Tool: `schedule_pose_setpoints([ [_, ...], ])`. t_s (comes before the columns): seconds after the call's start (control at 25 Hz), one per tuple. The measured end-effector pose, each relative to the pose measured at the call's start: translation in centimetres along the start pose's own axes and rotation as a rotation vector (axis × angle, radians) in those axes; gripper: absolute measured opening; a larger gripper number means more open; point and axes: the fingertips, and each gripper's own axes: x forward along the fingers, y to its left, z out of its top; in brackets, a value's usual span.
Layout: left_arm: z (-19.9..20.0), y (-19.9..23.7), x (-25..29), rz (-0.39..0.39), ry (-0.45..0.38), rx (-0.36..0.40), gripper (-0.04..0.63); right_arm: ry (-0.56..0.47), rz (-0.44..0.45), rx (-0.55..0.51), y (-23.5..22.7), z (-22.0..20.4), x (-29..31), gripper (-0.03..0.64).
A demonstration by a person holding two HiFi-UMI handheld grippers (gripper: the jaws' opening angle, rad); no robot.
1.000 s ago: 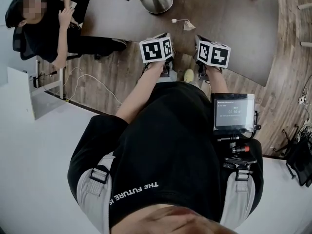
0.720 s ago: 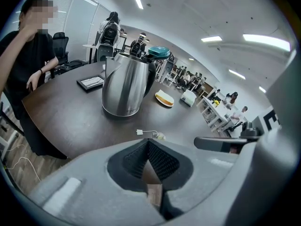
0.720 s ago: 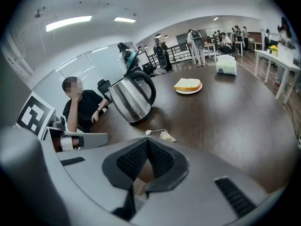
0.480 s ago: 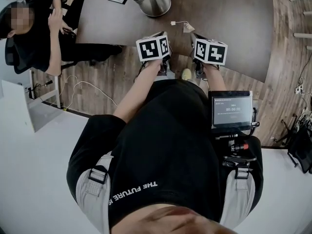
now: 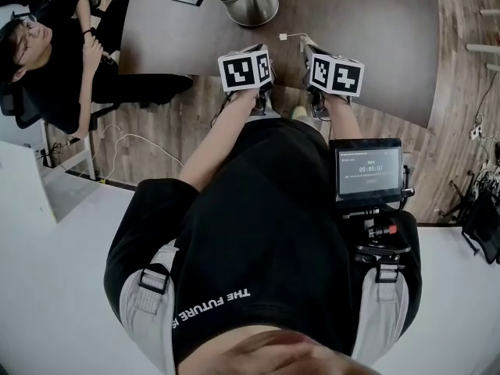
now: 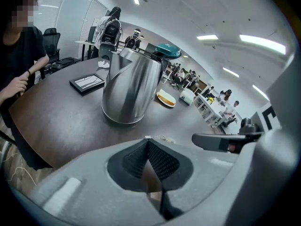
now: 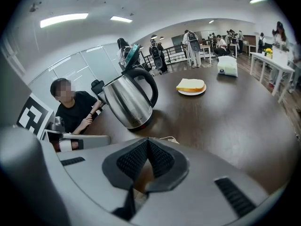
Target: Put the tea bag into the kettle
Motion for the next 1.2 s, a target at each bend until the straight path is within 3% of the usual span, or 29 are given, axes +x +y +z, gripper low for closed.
schedule_pose_setpoints([
  [0.76,0.0,-1.4,1.3,-0.052,0.032,0.022,0.000,-0.007,-0.067,0.036,-2.7,-0.1,-1.1,0.006],
  [1.2,0.8,0.4,0.0,-0.017,-0.012,-0.033,0.000,0.059,-0.051,-0.070,-2.7,-1.1,-0.7,0.006],
])
